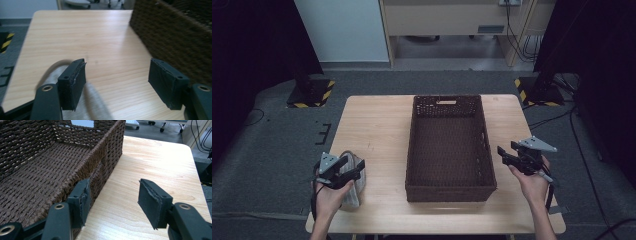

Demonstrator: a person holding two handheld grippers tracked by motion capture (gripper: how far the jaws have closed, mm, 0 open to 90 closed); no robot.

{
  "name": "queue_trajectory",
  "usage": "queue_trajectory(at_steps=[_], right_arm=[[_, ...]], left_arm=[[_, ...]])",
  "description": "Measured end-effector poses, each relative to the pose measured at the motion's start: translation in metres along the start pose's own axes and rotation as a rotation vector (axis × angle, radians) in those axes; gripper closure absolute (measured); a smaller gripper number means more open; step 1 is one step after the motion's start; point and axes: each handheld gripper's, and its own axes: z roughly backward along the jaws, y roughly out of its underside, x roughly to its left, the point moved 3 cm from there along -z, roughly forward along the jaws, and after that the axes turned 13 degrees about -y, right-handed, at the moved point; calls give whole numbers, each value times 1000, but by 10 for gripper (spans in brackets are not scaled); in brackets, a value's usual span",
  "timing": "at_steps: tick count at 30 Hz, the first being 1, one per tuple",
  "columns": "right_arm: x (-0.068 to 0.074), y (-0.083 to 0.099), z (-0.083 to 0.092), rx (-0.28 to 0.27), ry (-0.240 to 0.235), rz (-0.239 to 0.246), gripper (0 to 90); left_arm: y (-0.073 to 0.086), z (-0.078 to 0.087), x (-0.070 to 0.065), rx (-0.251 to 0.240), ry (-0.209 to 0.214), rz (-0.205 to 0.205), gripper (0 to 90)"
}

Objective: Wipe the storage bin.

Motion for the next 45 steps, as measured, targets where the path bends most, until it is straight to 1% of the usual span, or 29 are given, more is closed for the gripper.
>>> queue_trajectory(at_steps=[3,11,14,18,19,22,25,26,30,31,32,33,36,37,39,40,41,42,45], right_arm=[[-2,0,2,-2,2,-2,436],[-7,3,3,3,10,-5,444],[-8,3,3,5,12,-2,448],[-9,3,5,1,13,4,450],[-9,3,5,0,13,2,449],[-10,3,6,-3,15,3,449],[-10,3,6,-3,14,4,448],[-10,3,5,-5,14,-3,446],[-10,3,5,-5,12,0,444],[-10,2,5,-5,13,0,445],[-9,2,6,-5,11,-2,445],[-9,1,6,-6,10,1,445],[-7,0,5,-11,10,8,445],[-6,0,6,-9,4,11,445],[-4,-1,5,-13,0,11,444],[-3,-1,5,-13,-3,13,444],[-3,-2,5,-11,-7,16,445],[-2,-2,4,-11,-8,19,445],[0,-2,4,-9,-13,23,445]], left_arm=[[-7,2,-17,-17,31,-26,293],[-20,-4,-61,-25,139,-44,302],[-25,-7,-79,-23,166,-77,304],[-28,-10,-104,-24,212,-103,310],[-28,-12,-109,-21,220,-110,310],[-27,-15,-122,-12,240,-116,314],[-26,-19,-129,-1,241,-126,319],[-26,-20,-131,5,241,-129,321],[-22,-27,-137,28,233,-127,333],[-21,-28,-138,35,231,-135,337],[-21,-29,-138,47,226,-140,345],[-20,-29,-138,43,218,-138,361],[-17,-32,-137,56,217,-138,365],[-14,-33,-138,66,219,-144,377],[-10,-35,-139,80,213,-175,420],[-8,-35,-139,86,216,-177,426],[-8,-35,-139,86,229,-162,441],[-8,-35,-138,88,234,-157,465],[-8,-35,-139,94,231,-159,489]])
